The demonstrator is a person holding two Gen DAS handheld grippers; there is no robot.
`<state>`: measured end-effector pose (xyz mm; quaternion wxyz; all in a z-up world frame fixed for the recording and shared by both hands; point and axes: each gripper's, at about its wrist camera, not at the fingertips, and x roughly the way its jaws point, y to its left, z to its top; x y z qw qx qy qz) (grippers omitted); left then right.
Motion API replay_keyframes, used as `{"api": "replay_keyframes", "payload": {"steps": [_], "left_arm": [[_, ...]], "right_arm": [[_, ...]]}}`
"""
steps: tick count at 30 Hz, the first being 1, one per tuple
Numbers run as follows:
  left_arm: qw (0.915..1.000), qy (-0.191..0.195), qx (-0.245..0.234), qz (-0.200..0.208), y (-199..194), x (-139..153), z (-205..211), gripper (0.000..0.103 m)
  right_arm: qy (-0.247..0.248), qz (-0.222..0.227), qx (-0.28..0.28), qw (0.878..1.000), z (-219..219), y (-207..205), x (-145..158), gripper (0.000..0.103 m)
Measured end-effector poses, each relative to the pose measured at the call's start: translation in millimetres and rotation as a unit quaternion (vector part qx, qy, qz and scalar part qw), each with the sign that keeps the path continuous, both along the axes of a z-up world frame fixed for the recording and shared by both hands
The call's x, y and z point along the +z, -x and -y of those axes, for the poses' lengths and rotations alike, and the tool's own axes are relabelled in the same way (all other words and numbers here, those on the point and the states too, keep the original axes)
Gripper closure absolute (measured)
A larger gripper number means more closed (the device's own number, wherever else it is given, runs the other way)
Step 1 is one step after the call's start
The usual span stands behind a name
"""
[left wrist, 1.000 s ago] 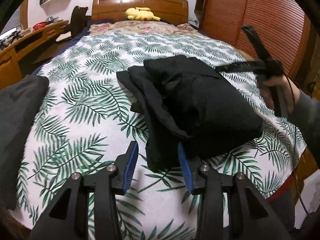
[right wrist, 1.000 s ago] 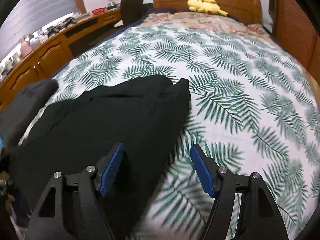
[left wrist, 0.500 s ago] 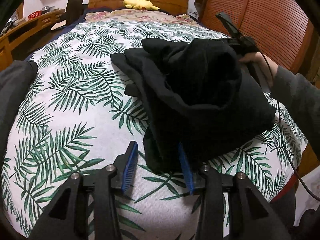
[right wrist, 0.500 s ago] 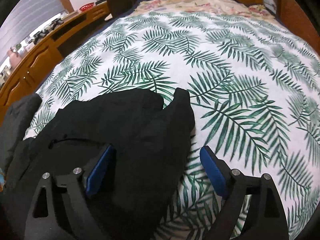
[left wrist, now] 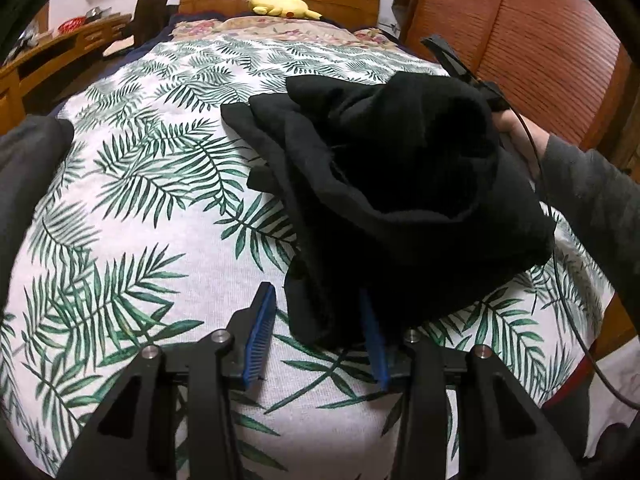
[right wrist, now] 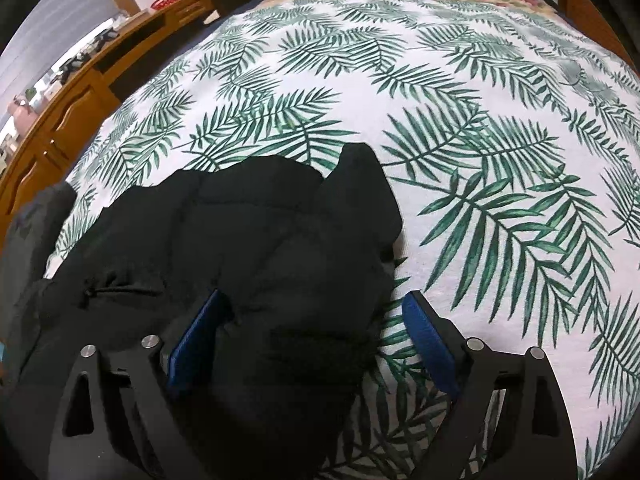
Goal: Fold large clothes
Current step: 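Close the right tool on the folded coat bundle, then lift the coat bundle with both tools and carry it toward the desk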
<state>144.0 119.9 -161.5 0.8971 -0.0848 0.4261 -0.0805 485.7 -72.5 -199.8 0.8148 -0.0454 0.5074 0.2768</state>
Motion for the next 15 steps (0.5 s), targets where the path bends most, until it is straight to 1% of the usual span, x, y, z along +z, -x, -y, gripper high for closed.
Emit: {"api": "replay_keyframes", "payload": {"steps": [2, 3, 4, 6, 7, 8, 9, 12, 14, 15], "left_arm": [[0.9999, 0.012, 0.000, 0.002, 1, -1, -3, 0.062], [0.9999, 0.016, -0.002, 0.003, 1, -2, -4, 0.066], [0.9997, 0.024, -0.008, 0.004, 1, -3, -4, 0.071], [0.9993, 0.035, -0.015, 0.002, 2, -3, -5, 0.084], [0.9992, 0.035, -0.017, 0.002, 2, -2, -5, 0.088], [0.9991, 0.039, -0.020, 0.002, 3, -1, -5, 0.094], [0.9989, 0.041, -0.022, 0.004, 4, 0, -5, 0.098], [0.9991, 0.031, -0.024, 0.012, 7, 9, -2, 0.100], [0.9991, 0.023, -0.026, 0.025, 12, 21, -1, 0.101], [0.9989, 0.025, -0.025, 0.031, 13, 26, -2, 0.101]], "right_arm": [[-0.012, -0.011, 0.008, 1.000, 0, 1, 2, 0.027], [-0.013, -0.014, 0.011, 1.000, -1, 1, 3, 0.035], [-0.014, -0.016, 0.015, 1.000, -2, 3, 5, 0.037], [-0.007, -0.008, 0.021, 1.000, -5, 8, 10, 0.051], [-0.001, 0.001, 0.025, 1.000, -7, 11, 13, 0.055], [0.005, 0.008, 0.027, 1.000, -8, 14, 15, 0.061], [0.014, 0.020, 0.027, 0.999, -10, 17, 19, 0.070], [0.045, 0.065, 0.023, 0.997, -16, 29, 30, 0.081], [0.050, 0.086, 0.020, 0.995, -18, 37, 39, 0.084], [0.046, 0.094, 0.016, 0.994, -18, 41, 45, 0.085]]}}
